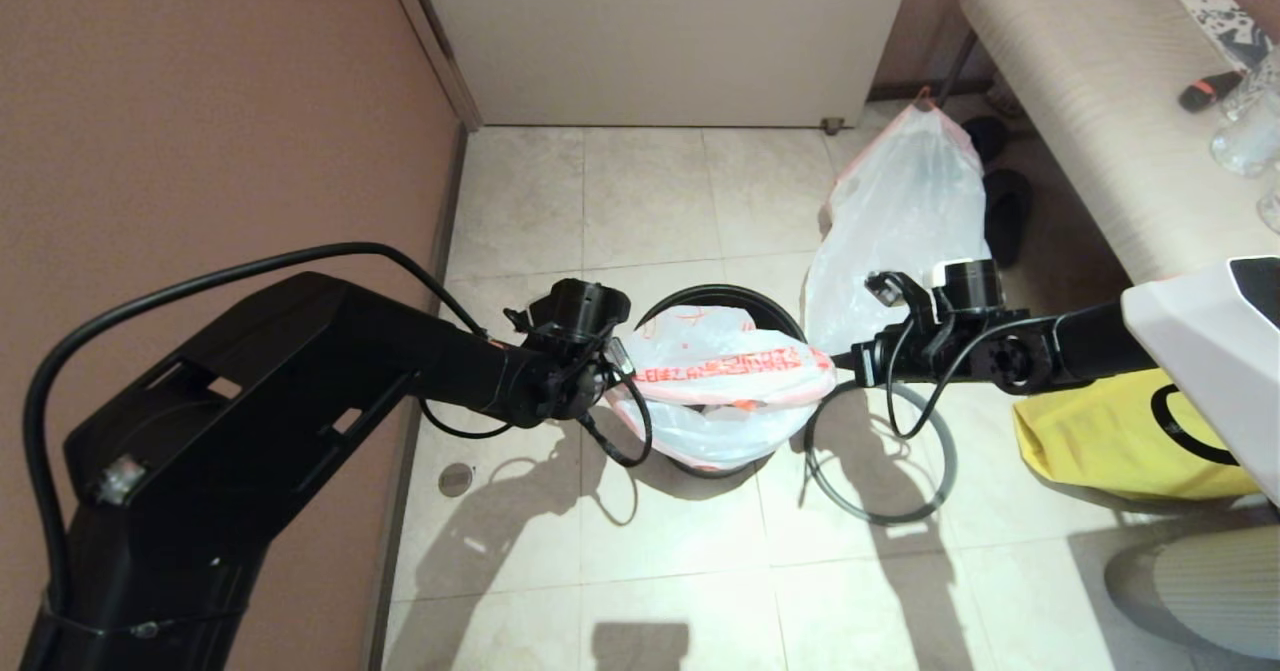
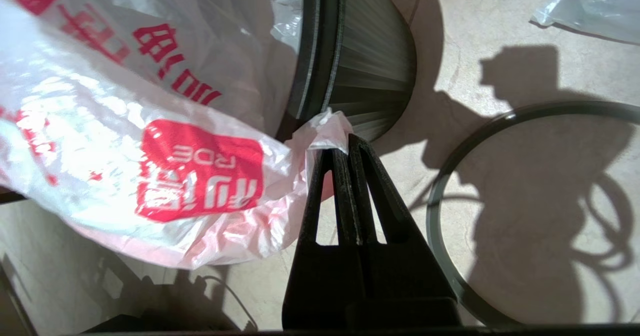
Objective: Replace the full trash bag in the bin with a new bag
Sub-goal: Put the new garbage bag on the trash can
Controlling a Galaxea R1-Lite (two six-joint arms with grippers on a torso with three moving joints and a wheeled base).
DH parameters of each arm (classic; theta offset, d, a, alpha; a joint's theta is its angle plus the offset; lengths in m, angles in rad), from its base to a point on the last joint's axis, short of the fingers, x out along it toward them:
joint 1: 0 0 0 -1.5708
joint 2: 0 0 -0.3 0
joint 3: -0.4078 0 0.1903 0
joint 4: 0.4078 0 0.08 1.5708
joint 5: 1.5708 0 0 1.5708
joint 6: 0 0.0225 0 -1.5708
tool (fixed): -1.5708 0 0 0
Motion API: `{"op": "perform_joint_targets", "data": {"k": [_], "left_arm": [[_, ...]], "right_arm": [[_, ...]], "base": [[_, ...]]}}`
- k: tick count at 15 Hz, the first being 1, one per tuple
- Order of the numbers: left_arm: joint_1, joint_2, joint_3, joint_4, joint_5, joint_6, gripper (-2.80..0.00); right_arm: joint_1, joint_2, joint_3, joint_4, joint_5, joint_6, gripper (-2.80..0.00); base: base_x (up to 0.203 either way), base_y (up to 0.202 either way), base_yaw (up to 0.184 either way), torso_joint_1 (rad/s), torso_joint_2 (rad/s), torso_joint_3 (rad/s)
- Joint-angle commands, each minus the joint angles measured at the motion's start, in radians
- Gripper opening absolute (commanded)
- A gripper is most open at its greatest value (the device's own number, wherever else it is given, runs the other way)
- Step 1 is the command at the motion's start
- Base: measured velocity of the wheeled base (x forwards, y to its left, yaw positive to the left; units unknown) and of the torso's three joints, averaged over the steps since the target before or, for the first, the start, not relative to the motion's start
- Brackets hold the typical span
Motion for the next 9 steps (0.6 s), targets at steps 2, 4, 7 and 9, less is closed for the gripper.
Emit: {"op": "perform_joint_targets", "data": {"k": [2,4,7,9], "left_arm": [[-0.001,0.021,-0.004,0.001,0.001,-0.004,-2.8],[-0.012,0.035,-0.025,0.009,-0.003,0.002,-2.8],[-0.012,-0.009,0.012,0.023,-0.001,0.031,-2.8],[-0.007,-0.011,0.036,0.023,0.002,0.032,-2.8]], "right_arm": [[0.001,0.007,0.0,-0.005,0.007,-0.001,-2.8],[-0.006,0.003,-0.015,-0.006,0.008,0.002,-2.8],[-0.007,-0.048,-0.023,-0.005,0.008,0.036,-2.8],[-0.005,-0.06,0.006,-0.007,0.008,0.048,-2.8]], "base": [[0.0,0.0,0.0,0.0,0.0,0.0],[0.0,0.0,0.0,0.0,0.0,0.0],[0.0,0.0,0.0,0.0,0.0,0.0],[0.0,0.0,0.0,0.0,0.0,0.0]]}}
